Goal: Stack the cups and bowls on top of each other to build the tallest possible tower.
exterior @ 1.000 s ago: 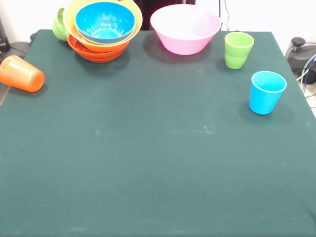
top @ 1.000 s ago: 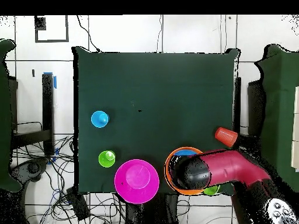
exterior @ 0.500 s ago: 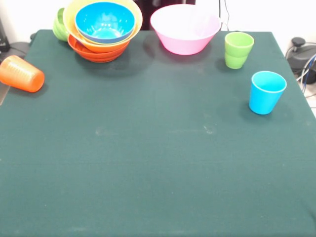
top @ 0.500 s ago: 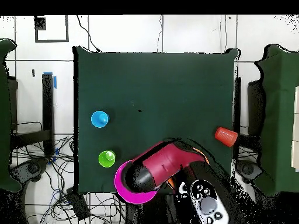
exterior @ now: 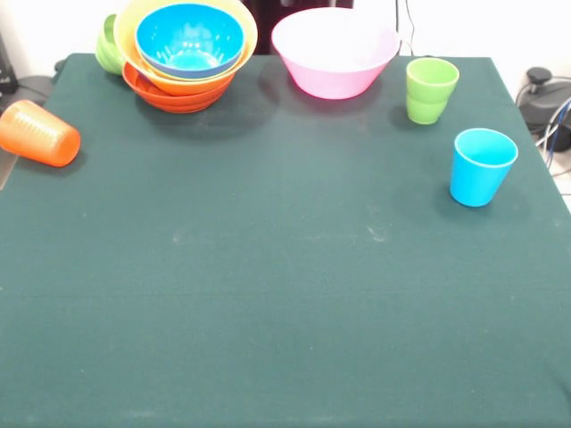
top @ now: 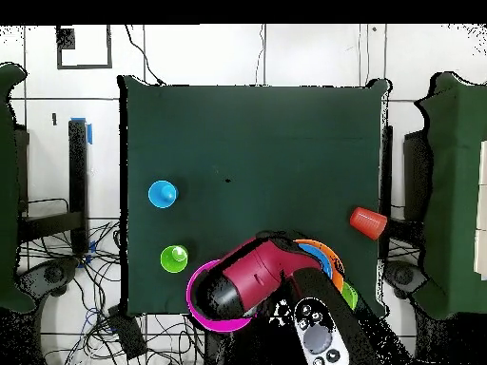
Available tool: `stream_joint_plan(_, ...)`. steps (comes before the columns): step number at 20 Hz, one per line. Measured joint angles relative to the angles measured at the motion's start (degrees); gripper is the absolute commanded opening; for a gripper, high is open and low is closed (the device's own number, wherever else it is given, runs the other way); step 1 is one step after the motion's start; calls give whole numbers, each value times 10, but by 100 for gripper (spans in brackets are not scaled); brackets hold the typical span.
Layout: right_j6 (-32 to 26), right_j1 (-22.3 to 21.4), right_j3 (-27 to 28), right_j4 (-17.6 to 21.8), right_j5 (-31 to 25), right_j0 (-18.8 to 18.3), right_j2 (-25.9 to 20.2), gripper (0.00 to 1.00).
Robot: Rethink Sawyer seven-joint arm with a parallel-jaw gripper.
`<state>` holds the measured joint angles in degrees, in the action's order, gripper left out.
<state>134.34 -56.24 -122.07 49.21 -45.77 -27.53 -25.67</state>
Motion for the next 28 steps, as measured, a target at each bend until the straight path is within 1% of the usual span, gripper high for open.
stream_joint_plan(3, 4, 27, 13, 34, 23, 13, 33, 100)
stream_joint_plan(4, 11, 48, 22, 62, 45, 24, 54, 100)
stream_joint_plan(5, 18, 62, 29, 80, 62, 33, 67, 100)
stream_joint_plan(8, 47, 107, 45, 120, 115, 58, 105, 100)
stream_joint_plan(10, 55, 114, 47, 120, 123, 63, 113, 100)
stream_joint_plan(13, 65, 120, 47, 105, 129, 78, 129, 100)
stream_joint_plan(18, 65, 101, 47, 62, 106, 127, 156, 100)
stream_joint_plan(22, 65, 81, 47, 37, 88, 168, 176, 100)
stream_joint_plan(28, 65, 74, 50, 25, 88, 196, 200, 100)
